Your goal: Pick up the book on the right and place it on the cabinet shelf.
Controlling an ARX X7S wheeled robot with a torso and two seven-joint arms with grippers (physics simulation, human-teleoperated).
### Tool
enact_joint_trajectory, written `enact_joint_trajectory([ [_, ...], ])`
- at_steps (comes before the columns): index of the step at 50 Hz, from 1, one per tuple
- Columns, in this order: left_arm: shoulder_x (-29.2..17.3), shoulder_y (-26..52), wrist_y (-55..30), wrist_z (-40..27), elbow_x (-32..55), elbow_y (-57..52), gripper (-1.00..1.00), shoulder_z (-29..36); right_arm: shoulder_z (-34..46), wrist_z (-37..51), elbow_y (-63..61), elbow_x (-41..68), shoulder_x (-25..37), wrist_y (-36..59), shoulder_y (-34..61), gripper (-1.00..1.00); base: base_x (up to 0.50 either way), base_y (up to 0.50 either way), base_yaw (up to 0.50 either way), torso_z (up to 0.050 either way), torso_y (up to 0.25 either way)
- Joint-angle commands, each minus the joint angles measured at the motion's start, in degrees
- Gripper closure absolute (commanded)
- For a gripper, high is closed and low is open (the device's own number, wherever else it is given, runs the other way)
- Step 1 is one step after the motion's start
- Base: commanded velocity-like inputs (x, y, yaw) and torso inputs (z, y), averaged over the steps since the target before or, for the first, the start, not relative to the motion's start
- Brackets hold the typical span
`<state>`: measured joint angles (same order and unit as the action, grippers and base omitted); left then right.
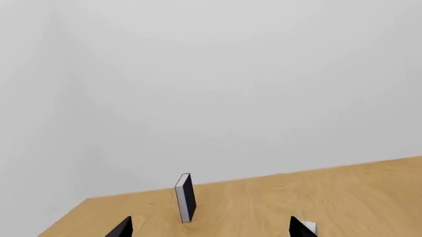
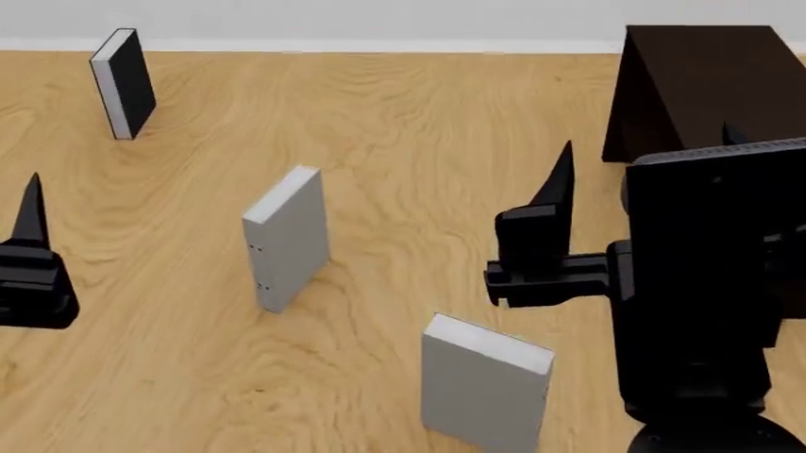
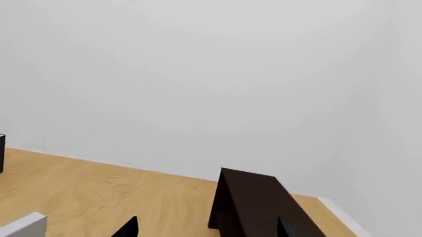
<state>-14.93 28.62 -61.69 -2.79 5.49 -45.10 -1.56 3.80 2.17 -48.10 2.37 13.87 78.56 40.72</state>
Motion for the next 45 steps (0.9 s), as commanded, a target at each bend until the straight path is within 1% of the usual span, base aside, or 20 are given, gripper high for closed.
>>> enact_joint_trajectory([
  [1, 0.16, -0.64, 1.30, -0.50, -0.03, 0.31, -1.00, 0.65, -0.08, 0.32, 0.34, 0.18, -0.10, -1.14, -1.51, -1.00, 0.50, 0.00, 0.00, 0.000, 0.000],
  [30, -0.53, -1.74, 1.78, -0.76, 0.73, -0.64, -1.00, -0.28, 0.43, 1.06, -1.59, 0.53, 0.22, 2.02, -0.59, -1.00, 0.50, 0.00, 0.00, 0.000, 0.002],
  [36, -0.91, -1.86, 1.88, -1.03, 0.55, -0.95, -1.00, -0.11, -0.61, 1.55, -2.48, 0.30, -0.08, 1.81, -0.32, -1.00, 0.01, 0.00, 0.00, 0.000, 0.002],
  [45, -0.96, -1.71, 2.14, -1.17, 0.73, -0.55, -1.00, 0.02, -0.16, 1.38, -2.56, 0.76, -0.08, 2.59, -0.14, -1.00, 0.00, 0.00, 0.00, 0.000, -0.246],
])
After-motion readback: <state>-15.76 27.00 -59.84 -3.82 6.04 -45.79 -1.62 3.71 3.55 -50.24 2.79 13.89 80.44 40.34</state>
